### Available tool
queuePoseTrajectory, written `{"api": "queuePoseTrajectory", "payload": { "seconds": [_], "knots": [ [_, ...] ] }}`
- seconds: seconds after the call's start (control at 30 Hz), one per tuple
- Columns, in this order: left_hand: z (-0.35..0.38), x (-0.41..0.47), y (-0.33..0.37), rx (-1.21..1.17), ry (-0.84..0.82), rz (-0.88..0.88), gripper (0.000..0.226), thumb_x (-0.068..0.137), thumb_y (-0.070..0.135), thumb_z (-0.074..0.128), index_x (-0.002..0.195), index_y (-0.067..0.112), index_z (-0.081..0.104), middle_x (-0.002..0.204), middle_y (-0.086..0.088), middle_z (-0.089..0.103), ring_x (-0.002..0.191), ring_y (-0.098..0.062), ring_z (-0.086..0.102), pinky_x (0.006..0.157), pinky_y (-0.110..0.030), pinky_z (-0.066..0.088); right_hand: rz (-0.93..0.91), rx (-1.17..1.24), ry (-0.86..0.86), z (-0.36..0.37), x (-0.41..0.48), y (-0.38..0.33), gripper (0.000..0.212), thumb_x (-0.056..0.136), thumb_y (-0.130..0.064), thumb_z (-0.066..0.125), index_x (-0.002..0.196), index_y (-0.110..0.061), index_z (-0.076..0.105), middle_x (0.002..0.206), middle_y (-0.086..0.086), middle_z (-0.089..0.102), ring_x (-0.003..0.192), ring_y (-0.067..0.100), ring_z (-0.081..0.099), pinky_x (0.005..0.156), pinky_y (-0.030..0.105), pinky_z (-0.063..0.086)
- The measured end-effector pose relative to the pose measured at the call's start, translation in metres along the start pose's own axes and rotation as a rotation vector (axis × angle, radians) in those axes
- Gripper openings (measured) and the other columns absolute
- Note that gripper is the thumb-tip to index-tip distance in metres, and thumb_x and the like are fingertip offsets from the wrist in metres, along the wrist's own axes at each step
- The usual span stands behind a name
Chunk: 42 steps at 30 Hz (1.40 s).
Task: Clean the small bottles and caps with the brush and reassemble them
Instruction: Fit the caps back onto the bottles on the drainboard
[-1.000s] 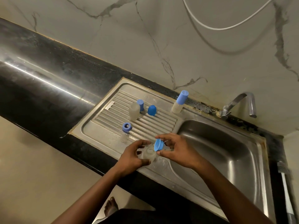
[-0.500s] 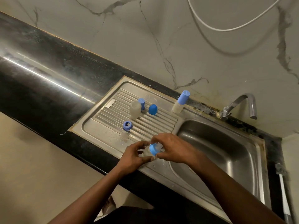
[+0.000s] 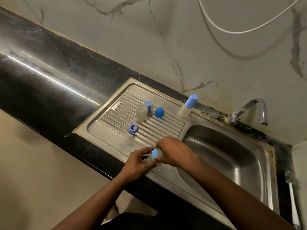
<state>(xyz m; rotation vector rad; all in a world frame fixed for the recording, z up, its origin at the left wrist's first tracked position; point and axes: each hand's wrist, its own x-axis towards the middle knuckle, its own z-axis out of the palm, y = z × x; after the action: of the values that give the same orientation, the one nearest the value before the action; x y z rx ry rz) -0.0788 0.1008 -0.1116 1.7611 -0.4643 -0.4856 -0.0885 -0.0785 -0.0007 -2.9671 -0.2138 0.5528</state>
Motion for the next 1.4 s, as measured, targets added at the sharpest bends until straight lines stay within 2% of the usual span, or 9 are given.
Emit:
{"api": "queuePoseTrajectory", "payload": {
  "seconds": [0.3,0.5,0.6,0.7,0.83,0.97,1.07,1.2,1.4],
  "knots": [
    [-0.001,-0.002,0.002,0.002,-0.012,0.01,0.045,0.092,0.029,0.081,0.135,0.026,0.068,0.127,0.012,0.072,0.121,-0.014,0.067,0.107,-0.042,0.055,0.131,-0.116,0.028,0.006,-0.002,-0.011,0.067,0.088,-0.083,0.049,0.101,-0.018,0.061,0.084,0.002,0.061,0.078,0.016,0.062,0.074,0.032,0.056],
    [-0.002,-0.001,0.001,0.0,0.005,0.018,0.048,0.089,0.043,0.081,0.133,0.026,0.068,0.13,0.012,0.071,0.125,-0.014,0.065,0.11,-0.045,0.052,-0.112,-0.061,-0.093,0.001,-0.002,-0.004,0.056,0.092,-0.025,0.075,0.143,-0.034,0.055,0.124,0.002,0.066,0.105,0.021,0.069,0.09,0.039,0.059],
    [-0.001,0.0,-0.003,0.012,-0.003,0.017,0.045,0.091,0.034,0.082,0.133,0.026,0.068,0.129,0.012,0.071,0.124,-0.015,0.066,0.108,-0.047,0.053,0.01,-0.076,-0.054,0.002,0.0,-0.004,0.038,0.095,-0.041,0.07,0.127,-0.021,0.065,0.106,0.004,0.07,0.091,0.019,0.069,0.084,0.037,0.06],
    [0.0,0.001,-0.002,0.017,0.001,0.017,0.043,0.091,0.028,0.083,0.131,0.027,0.07,0.126,0.012,0.073,0.121,-0.014,0.067,0.109,-0.043,0.053,0.133,-0.064,-0.013,0.005,-0.001,-0.007,0.056,0.095,-0.069,0.055,0.104,-0.014,0.063,0.085,0.002,0.06,0.079,0.017,0.062,0.077,0.035,0.058],
    [0.0,0.0,-0.003,0.019,-0.004,0.027,0.044,0.091,0.022,0.082,0.133,0.024,0.069,0.125,0.01,0.073,0.12,-0.016,0.068,0.108,-0.043,0.054,0.124,-0.148,0.011,0.005,-0.002,-0.012,0.064,0.093,-0.079,0.044,0.098,-0.017,0.06,0.081,0.002,0.057,0.075,0.016,0.06,0.073,0.033,0.055],
    [-0.002,0.001,-0.003,0.014,-0.005,0.05,0.044,0.092,0.029,0.082,0.134,0.021,0.068,0.13,0.007,0.072,0.123,-0.02,0.066,0.107,-0.045,0.054,-0.048,-0.029,-0.045,-0.003,-0.003,-0.003,0.042,0.091,-0.044,0.073,0.127,-0.024,0.062,0.107,0.001,0.069,0.095,0.019,0.069,0.084,0.037,0.059],
    [-0.002,0.002,-0.004,0.011,-0.003,0.047,0.044,0.091,0.027,0.083,0.133,0.023,0.068,0.128,0.01,0.072,0.123,-0.017,0.066,0.107,-0.042,0.054,-0.049,-0.078,-0.11,-0.002,-0.003,-0.005,0.051,0.094,-0.019,0.071,0.143,-0.028,0.055,0.121,0.005,0.068,0.104,0.022,0.069,0.088,0.035,0.058],
    [-0.002,0.003,-0.006,0.006,-0.011,0.039,0.044,0.092,0.027,0.083,0.134,0.024,0.068,0.128,0.007,0.072,0.122,-0.021,0.067,0.105,-0.047,0.055,0.009,-0.036,-0.041,0.0,0.0,-0.002,0.035,0.093,-0.036,0.074,0.121,-0.017,0.066,0.106,0.005,0.071,0.092,0.019,0.069,0.085,0.036,0.06],
    [-0.002,0.003,-0.008,0.011,-0.023,0.048,0.044,0.093,0.027,0.081,0.135,0.025,0.068,0.129,0.008,0.072,0.124,-0.019,0.066,0.109,-0.048,0.053,0.092,0.074,0.063,0.011,-0.007,-0.004,0.045,0.094,-0.054,0.067,0.117,-0.015,0.065,0.102,0.006,0.07,0.091,0.019,0.068,0.084,0.037,0.06]
  ]
}}
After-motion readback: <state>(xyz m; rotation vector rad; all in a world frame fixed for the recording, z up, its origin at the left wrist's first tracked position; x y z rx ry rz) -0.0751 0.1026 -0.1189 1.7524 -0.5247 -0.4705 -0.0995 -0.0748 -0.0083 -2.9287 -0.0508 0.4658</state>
